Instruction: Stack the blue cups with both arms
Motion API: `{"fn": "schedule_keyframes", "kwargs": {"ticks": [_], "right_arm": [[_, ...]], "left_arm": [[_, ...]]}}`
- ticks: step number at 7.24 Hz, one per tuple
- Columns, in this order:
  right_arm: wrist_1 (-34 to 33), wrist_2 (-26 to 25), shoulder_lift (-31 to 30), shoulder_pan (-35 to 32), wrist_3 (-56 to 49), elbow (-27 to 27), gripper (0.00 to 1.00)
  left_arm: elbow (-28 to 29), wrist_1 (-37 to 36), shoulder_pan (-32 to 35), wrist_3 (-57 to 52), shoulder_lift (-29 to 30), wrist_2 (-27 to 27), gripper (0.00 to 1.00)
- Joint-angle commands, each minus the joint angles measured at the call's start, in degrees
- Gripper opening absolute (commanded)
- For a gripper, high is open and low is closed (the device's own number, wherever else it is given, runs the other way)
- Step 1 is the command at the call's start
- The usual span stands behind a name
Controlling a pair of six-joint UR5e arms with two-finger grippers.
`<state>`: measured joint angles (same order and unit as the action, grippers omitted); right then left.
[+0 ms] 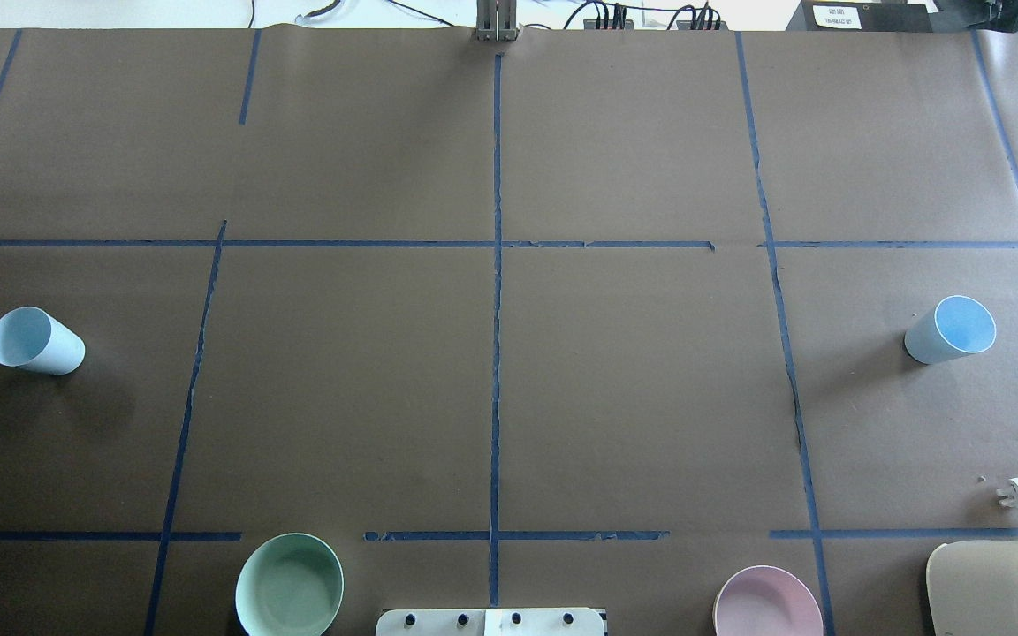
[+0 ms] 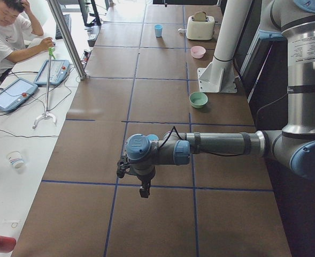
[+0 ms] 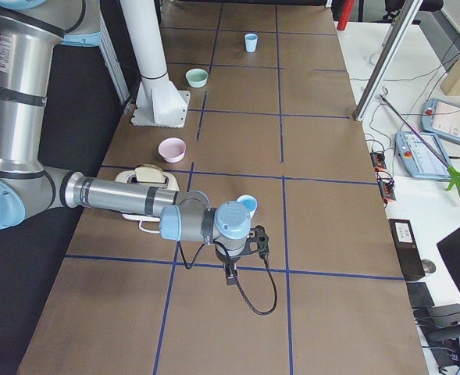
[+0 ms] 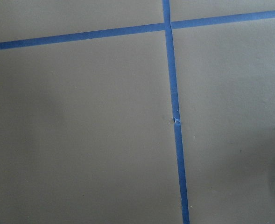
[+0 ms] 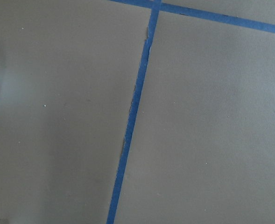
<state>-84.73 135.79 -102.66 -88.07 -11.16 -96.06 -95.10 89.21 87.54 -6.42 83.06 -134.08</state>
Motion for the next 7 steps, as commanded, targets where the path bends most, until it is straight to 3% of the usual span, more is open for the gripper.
{"fn": "schedule_keyframes", "kwargs": {"ticks": [1,5,7], "right_arm": [[0.1,0.0,0.0,0.0,0.0,0.0,1.0],[0.1,0.0,0.1,0.2,0.1,-0.1,1.0],[0.1,0.3,0.2,0.2,0.1,-0.1,1.0]], "left_arm": [[0.3,0.1,0.0,-0.1,0.0,0.0,1.0],[-0.1,0.1,-0.3,0.4,1.2,0.3,1.0],[0.3,4.2,-0.4,0.6,6.6,0.1,1.0]]}}
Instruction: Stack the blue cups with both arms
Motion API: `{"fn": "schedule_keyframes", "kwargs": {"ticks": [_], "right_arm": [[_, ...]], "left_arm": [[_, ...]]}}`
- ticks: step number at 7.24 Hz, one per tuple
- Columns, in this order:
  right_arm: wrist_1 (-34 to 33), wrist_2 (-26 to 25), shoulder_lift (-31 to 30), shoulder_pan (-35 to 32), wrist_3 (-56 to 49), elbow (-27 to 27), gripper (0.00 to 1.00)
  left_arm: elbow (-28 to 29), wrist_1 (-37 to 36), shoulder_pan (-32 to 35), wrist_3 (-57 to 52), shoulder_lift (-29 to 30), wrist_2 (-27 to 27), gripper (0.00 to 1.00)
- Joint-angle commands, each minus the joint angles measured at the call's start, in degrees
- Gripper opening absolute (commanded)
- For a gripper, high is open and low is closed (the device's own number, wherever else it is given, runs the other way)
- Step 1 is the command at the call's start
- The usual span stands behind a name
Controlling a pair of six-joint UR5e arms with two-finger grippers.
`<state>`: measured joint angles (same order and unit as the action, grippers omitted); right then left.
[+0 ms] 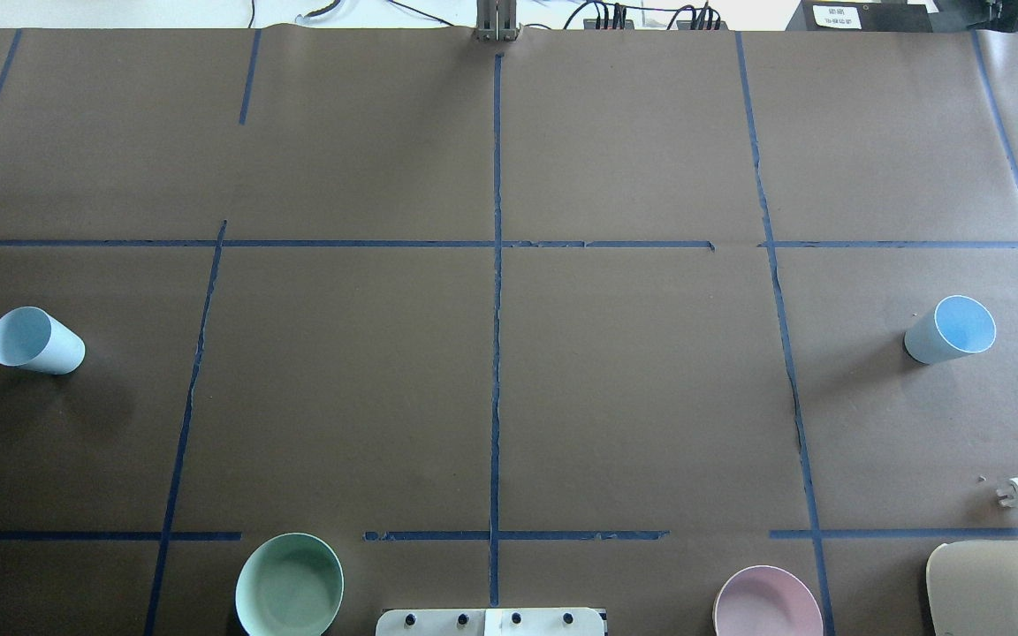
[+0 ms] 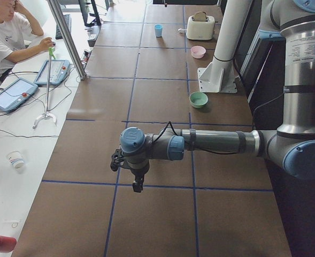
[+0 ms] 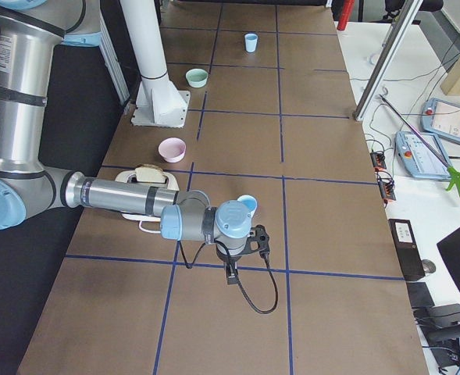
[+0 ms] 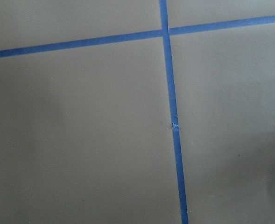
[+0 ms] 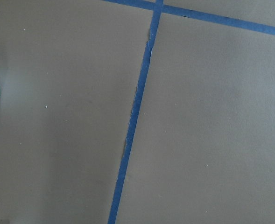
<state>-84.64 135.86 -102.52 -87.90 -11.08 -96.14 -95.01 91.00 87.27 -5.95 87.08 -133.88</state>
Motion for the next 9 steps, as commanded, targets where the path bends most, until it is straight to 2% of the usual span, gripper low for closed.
{"fn": "schedule_keyframes", "kwargs": {"ticks": [1,3,4,6,7,8,9], "right_arm": [[0.0,0.5,0.0,0.0,0.0,0.0,1.0],[0.3,1.0,0.1,0.0,0.0,0.0,1.0],[0.4,1.1,0.1,0.0,0.0,0.0,1.0],[0.6,1.0,0.1,0.0,0.0,0.0,1.0],[0.6,1.1,0.1,0.0,0.0,0.0,1.0],[0.7,1.1,0.0,0.0,0.0,0.0,1.0],[0.7,1.1,0.0,0.0,0.0,0.0,1.0]], "left_arm": [[0.7,2.9,-0.6,0.2,4.1,-0.4,1.0],[0.4,8.5,-1.9,0.1,3.4,-0.4,1.0],[-0.1,16.0,-4.9,6.2,1.2,-0.3,1.0],[-0.3,30.0,-14.5,26.6,-1.0,0.2,1.0],[-2.4,31.5,-17.6,34.3,-2.3,0.4,1.0],[-7.4,31.5,-23.3,42.2,-5.8,3.6,1.0],[-8.6,31.6,-28.1,48.4,-6.7,6.7,1.0]]}}
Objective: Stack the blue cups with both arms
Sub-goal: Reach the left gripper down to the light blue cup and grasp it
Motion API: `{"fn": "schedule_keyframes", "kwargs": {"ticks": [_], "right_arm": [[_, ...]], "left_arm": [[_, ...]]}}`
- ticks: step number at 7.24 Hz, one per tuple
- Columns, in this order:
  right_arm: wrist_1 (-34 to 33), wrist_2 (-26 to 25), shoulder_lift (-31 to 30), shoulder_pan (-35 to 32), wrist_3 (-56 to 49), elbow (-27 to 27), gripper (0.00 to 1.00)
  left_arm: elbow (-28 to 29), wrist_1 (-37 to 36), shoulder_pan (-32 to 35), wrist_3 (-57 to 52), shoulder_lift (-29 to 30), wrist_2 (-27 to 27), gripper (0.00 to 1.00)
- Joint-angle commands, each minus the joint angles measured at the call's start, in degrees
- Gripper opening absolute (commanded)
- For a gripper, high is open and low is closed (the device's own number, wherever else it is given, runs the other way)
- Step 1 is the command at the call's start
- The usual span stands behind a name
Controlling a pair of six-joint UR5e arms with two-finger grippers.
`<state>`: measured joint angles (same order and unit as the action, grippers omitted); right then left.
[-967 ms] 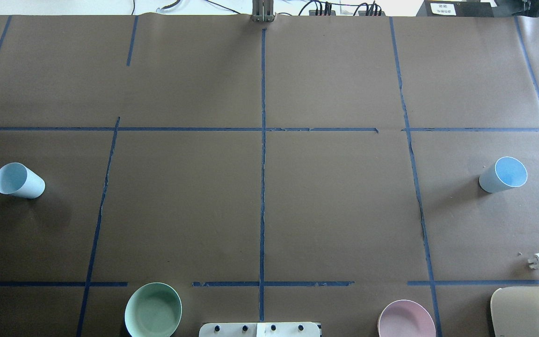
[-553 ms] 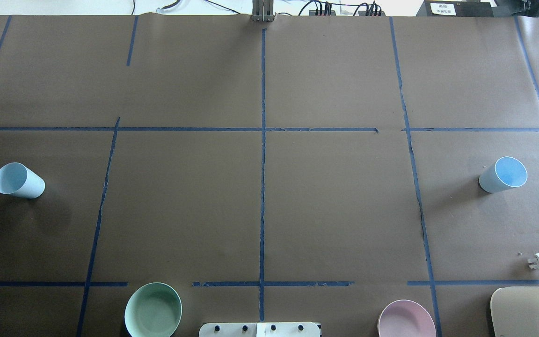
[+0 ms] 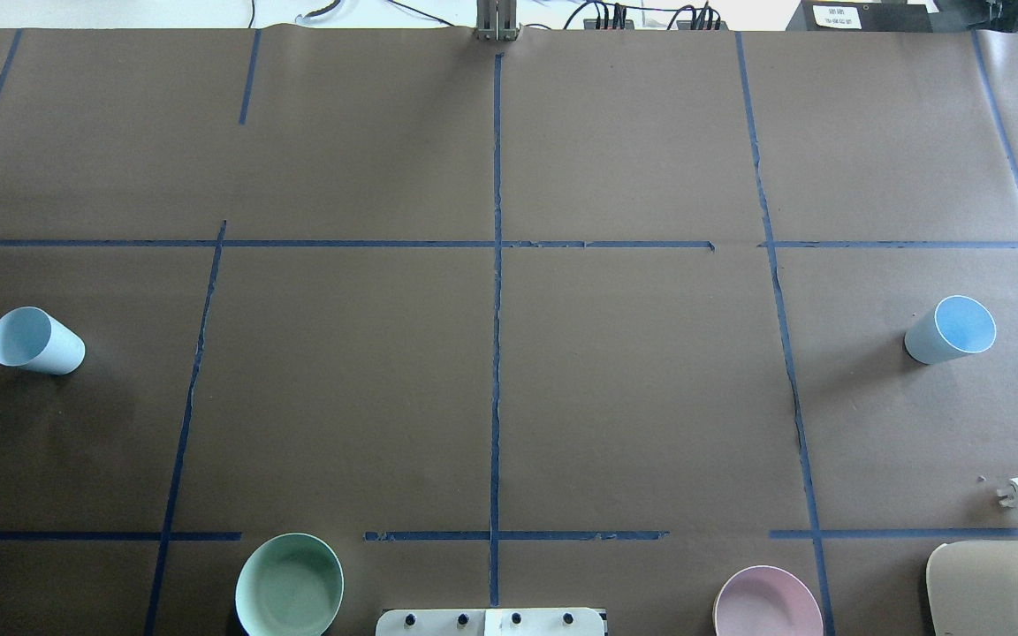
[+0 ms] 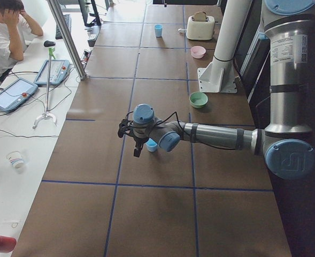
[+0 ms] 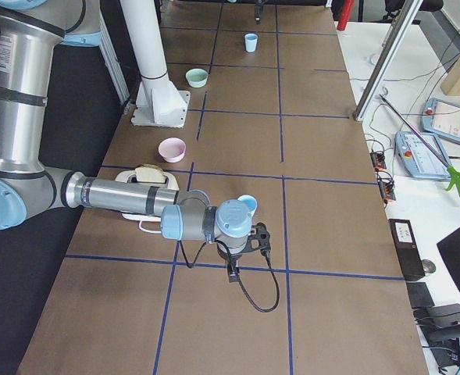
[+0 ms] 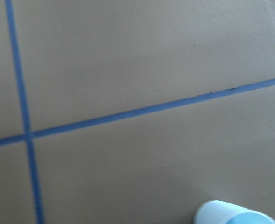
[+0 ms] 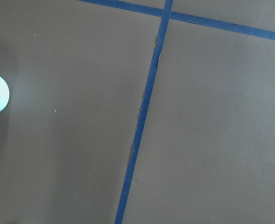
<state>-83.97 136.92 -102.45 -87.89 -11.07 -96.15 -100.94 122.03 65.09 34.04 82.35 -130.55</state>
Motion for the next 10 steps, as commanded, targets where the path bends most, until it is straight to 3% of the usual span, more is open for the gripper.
{"fn": "schedule_keyframes", "kwargs": {"ticks": [1,8,9,10], "right_arm": [[0.0,0.0,0.0,0.0,0.0,0.0,1.0],[-0.1,-0.1,0.0,0.0,-0.1,0.2,1.0],[0.0,-0.1,0.0,0.0,-0.1,0.1,1.0],[0.0,-0.1,0.0,0.0,-0.1,0.1,1.0]], "left_arm": [[-2.0,0.7,-7.9,9.5,-2.2,5.0,1.0],[4.5,0.7,-10.3,9.5,0.5,5.5,0.97],[4.7,0.7,-10.2,9.9,0.7,5.8,0.38],[4.7,0.6,-10.3,9.9,1.0,7.0,0.04]]}}
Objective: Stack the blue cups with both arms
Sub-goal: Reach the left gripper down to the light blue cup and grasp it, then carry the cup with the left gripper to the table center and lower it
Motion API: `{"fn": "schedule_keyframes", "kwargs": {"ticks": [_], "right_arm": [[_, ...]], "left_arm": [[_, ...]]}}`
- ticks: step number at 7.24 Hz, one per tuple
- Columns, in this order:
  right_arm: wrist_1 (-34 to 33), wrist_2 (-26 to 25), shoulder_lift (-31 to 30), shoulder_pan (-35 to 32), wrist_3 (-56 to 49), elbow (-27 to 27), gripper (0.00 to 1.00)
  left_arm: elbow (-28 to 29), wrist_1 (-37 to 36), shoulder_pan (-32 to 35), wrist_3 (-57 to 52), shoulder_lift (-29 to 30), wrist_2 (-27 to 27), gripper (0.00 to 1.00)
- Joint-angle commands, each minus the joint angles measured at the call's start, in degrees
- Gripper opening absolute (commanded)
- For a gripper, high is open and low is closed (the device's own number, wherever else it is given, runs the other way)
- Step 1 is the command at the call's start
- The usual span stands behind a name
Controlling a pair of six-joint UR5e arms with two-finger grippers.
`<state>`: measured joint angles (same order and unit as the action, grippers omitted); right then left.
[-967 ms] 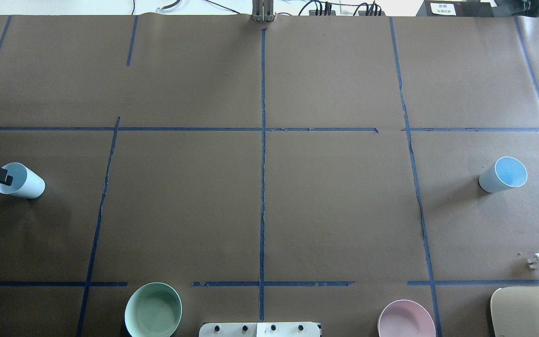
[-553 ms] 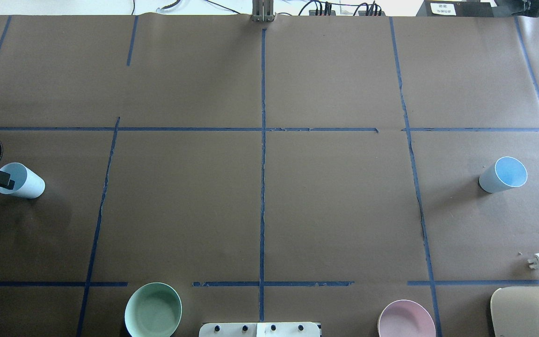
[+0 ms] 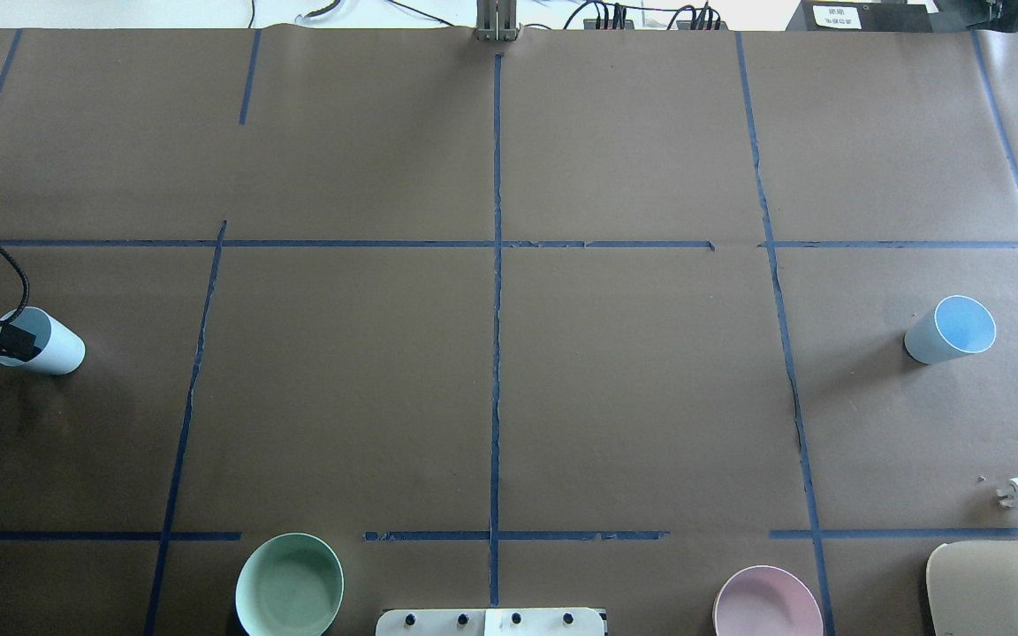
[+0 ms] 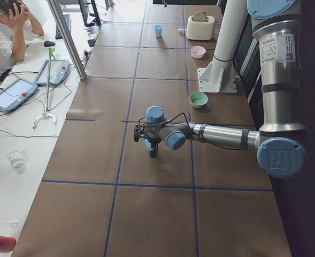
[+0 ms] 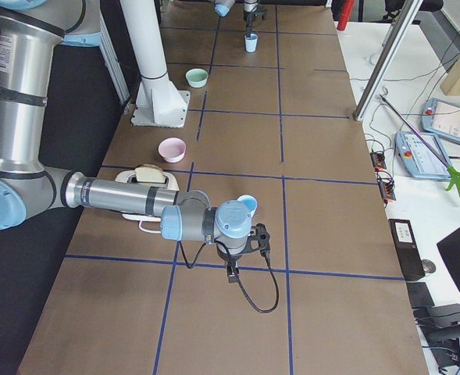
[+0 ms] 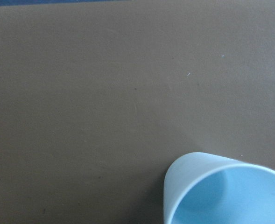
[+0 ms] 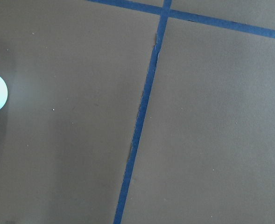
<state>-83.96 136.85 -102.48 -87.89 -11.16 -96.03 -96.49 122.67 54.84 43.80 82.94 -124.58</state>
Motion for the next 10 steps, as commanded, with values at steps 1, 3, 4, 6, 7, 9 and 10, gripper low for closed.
{"fn": "schedule_keyframes", "kwargs": {"ticks": [1,3,4,6,7,9,10], "right_arm": [[0.0,0.0,0.0,0.0,0.0,0.0,1.0],[0.0,0.0,0.0,0.0,0.0,0.0,1.0],[0.0,0.0,0.0,0.0,0.0,0.0,1.0],[0.0,0.0,0.0,0.0,0.1,0.0,1.0],[0.0,0.0,0.0,0.0,0.1,0.0,1.0],[0.0,0.0,0.0,0.0,0.0,0.0,1.0],[0.0,0.0,0.0,0.0,0.1,0.1,1.0]], "left_arm": [[0.3,-0.2,-0.1,0.5,1.1,1.0,0.0],[-0.4,-0.5,-0.1,0.7,2.3,0.4,0.0],[-1.1,-0.8,0.0,0.8,2.8,0.0,0.0],[-9.0,-14.9,0.0,5.3,10.8,-3.2,0.0],[-10.3,-23.2,-2.6,11.5,20.3,-2.7,0.0],[-8.1,-26.2,-17.2,24.0,34.8,7.3,0.0],[-5.1,-27.0,-20.4,28.0,39.6,9.7,0.0]]}}
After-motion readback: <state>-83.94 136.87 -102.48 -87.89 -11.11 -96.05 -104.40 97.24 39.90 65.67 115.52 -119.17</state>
